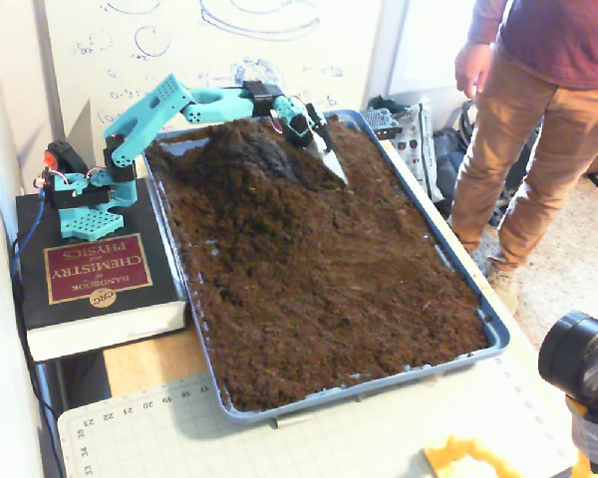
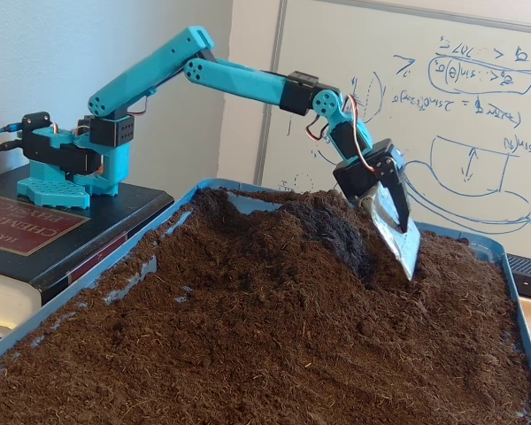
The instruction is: Build a berm.
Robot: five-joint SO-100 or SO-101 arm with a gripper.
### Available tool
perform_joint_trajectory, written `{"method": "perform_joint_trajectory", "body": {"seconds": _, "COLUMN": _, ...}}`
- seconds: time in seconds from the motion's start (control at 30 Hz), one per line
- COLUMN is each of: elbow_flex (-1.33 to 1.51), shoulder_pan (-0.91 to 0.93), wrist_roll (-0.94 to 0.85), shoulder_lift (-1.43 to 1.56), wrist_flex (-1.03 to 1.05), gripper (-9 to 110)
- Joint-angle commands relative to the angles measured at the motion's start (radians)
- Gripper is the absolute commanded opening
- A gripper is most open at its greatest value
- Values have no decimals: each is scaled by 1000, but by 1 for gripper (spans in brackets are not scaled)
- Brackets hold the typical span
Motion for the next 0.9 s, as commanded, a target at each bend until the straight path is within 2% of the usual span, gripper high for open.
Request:
{"method": "perform_joint_trajectory", "body": {"seconds": 0.0, "elbow_flex": -118, "shoulder_pan": 74, "wrist_roll": -66, "shoulder_lift": 158, "wrist_flex": -17, "gripper": 0}}
{"method": "perform_joint_trajectory", "body": {"seconds": 0.23, "elbow_flex": -130, "shoulder_pan": 209, "wrist_roll": -72, "shoulder_lift": 55, "wrist_flex": -32, "gripper": 0}}
{"method": "perform_joint_trajectory", "body": {"seconds": 0.6, "elbow_flex": -282, "shoulder_pan": 287, "wrist_roll": -71, "shoulder_lift": -288, "wrist_flex": -339, "gripper": 0}}
{"method": "perform_joint_trajectory", "body": {"seconds": 0.87, "elbow_flex": -201, "shoulder_pan": 212, "wrist_roll": -69, "shoulder_lift": -333, "wrist_flex": -235, "gripper": 0}}
